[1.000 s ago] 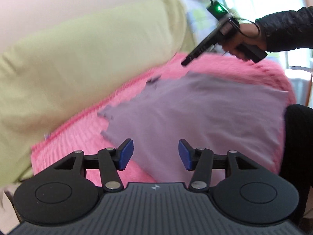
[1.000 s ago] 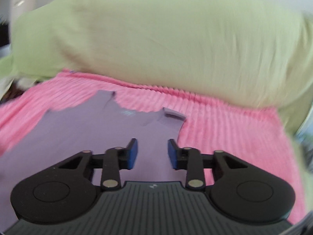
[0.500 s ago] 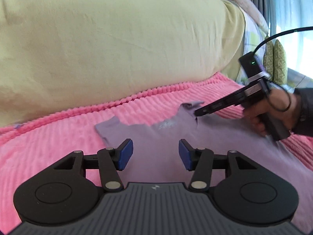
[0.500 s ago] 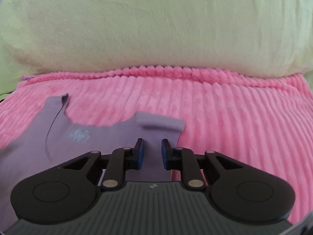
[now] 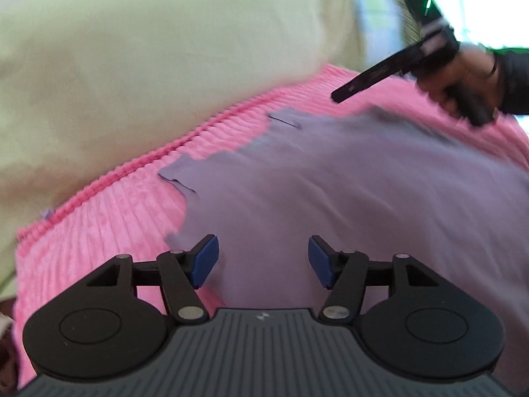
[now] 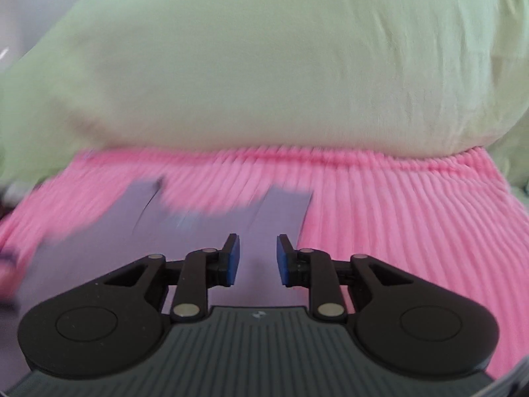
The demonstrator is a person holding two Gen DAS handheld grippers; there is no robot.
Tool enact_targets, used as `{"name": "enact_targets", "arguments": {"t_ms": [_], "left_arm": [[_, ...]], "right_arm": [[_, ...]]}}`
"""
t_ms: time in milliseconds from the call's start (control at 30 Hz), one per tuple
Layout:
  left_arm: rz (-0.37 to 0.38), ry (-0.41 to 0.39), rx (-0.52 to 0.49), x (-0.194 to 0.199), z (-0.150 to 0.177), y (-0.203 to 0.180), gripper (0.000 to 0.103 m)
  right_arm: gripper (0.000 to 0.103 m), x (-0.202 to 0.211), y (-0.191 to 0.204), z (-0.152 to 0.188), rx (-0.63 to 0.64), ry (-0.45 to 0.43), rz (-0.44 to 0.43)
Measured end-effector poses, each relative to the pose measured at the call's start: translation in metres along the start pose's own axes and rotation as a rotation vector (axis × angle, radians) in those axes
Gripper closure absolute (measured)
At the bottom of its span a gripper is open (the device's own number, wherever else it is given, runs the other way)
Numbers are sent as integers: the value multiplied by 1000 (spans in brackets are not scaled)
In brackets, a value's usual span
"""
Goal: Fold clothes
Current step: 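Grasp the T-shirt hem with the left gripper while the right gripper grasps it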
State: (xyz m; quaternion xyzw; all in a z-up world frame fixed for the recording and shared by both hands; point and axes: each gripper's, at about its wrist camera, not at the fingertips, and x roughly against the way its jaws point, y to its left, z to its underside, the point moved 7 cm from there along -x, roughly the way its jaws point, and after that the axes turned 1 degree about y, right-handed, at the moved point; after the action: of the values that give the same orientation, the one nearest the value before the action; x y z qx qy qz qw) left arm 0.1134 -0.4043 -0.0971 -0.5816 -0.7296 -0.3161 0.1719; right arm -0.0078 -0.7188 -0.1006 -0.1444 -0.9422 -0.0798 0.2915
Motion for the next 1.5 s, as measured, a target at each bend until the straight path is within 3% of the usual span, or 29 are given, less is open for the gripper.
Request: {"name": "enact_targets", "arguments": {"t_ms": [67, 233, 400, 600, 800, 1100, 1267, 1333, 1433, 1500], "left_arm": [[22, -4, -73, 20, 8, -21, 39], [52, 15, -139, 61, 34, -64, 38], [17, 33, -230, 82, 58, -99, 33], [-58, 47, -367, 88, 77, -131, 28], [-120, 77, -506, 82, 92, -140, 26], [-203, 37, -621, 80, 90, -140, 23], [-223, 22, -694, 79, 88, -144, 24], [-230, 19, -715, 79, 87, -146, 34], [-219, 22, -633, 79, 79, -142, 54], [-222, 31, -573, 77, 72, -136, 56]], "right_arm": [[72, 51, 18, 38, 101, 38, -1], [71, 153, 47, 110, 288, 81, 82], [69, 210, 75, 169, 469, 139, 129], [64, 211, 100, 205, 666, 177, 146], [55, 186, 109, 233, 1040, 227, 241], [57, 191, 114, 214, 1055, 93, 291], [57, 187, 117, 224, 1115, 138, 271], [58, 189, 117, 227, 1151, 137, 264], [60, 190, 117, 226, 1160, 121, 262], [65, 192, 120, 223, 1159, 98, 264]]}}
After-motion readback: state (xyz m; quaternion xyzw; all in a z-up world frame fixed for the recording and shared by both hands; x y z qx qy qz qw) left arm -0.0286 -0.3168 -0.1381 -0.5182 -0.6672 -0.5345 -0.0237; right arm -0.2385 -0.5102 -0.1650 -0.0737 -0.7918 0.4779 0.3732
